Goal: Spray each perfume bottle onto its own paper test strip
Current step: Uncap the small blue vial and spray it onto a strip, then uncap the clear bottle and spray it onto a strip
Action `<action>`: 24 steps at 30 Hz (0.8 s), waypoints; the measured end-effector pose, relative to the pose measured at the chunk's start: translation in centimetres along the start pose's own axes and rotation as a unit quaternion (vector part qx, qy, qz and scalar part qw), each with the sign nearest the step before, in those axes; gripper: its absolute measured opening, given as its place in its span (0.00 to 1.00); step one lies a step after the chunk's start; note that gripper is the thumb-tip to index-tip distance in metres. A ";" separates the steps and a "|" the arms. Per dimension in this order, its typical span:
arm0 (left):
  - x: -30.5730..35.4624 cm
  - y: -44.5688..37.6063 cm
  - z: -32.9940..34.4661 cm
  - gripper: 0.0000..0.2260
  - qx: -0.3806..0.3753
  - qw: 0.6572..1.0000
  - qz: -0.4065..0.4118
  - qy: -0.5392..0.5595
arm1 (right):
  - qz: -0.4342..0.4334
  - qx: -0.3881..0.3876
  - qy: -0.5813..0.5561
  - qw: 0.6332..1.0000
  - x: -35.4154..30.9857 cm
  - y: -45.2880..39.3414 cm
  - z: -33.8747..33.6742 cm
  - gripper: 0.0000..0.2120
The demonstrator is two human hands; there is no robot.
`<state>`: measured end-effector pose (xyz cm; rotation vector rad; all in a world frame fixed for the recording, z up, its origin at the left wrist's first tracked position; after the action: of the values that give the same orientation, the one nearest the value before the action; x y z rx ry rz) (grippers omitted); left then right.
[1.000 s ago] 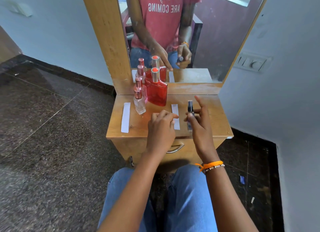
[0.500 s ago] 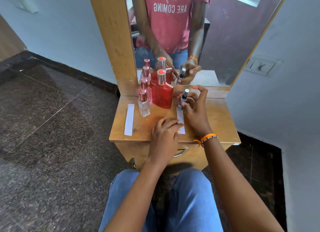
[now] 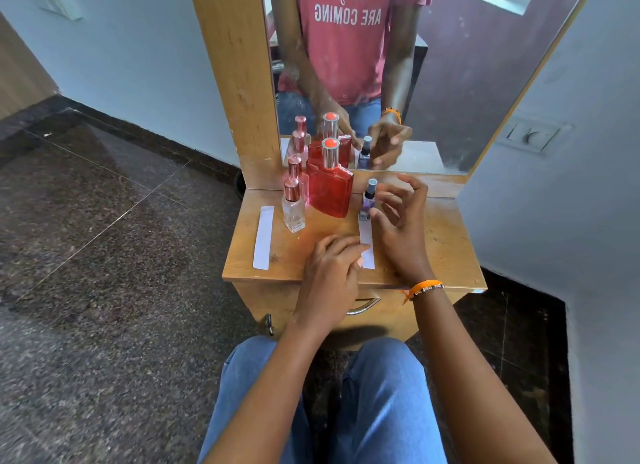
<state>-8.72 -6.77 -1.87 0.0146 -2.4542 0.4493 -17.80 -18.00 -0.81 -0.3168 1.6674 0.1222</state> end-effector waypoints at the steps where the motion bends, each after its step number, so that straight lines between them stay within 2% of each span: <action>1: 0.0 0.2 -0.4 0.15 0.012 1.000 -0.002 0.009 | -0.007 0.039 -0.003 0.999 -0.2 0.6 -0.2 0.24; 3: -0.3 0.8 -1.5 0.15 0.051 0.999 -0.015 0.011 | -0.036 0.124 0.012 0.992 -0.9 2.0 -0.3 0.18; 5: -1.0 1.7 -2.9 0.14 0.107 0.993 -0.042 -0.010 | -0.079 0.139 0.041 0.986 -1.8 3.5 0.5 0.11; 7: -2.1 2.6 -4.3 0.12 0.172 0.981 -0.084 -0.045 | -0.100 0.058 0.069 0.991 -2.5 4.7 2.5 0.06; 10: -4.1 3.7 -6.1 0.11 0.229 0.955 -0.165 -0.089 | -0.119 -0.087 0.153 0.977 -3.0 5.7 6.6 0.05; 12: -5.3 4.2 -6.8 0.13 0.214 0.952 -0.189 -0.114 | -0.127 -0.138 0.226 0.956 -3.2 5.9 9.2 0.08; 15: -6.1 4.7 -6.6 0.18 0.156 0.961 -0.185 -0.131 | -0.100 -0.166 0.329 0.924 -3.3 5.5 12.2 0.15; 19: -6.4 5.3 -6.5 0.19 0.140 0.962 -0.181 -0.146 | -0.066 -0.153 0.454 0.875 -3.2 4.5 15.0 0.19; 24: -6.3 5.3 -6.4 0.18 0.140 0.961 -0.190 -0.144 | -0.008 -0.148 0.508 0.849 -3.1 3.6 16.2 0.18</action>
<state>-0.53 -0.31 -2.57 0.7008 -2.5610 0.6513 -3.04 -9.84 -0.19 -0.7111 2.7093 0.2226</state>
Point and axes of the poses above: each hand's wrist, its own y-axis away from the middle knuckle, its own z-axis out of the palm, x = y × z, the point moved 2 cm from there along -y, towards the middle knuckle, and after that the axes turned 11 degrees about z, right-handed, at the moved point
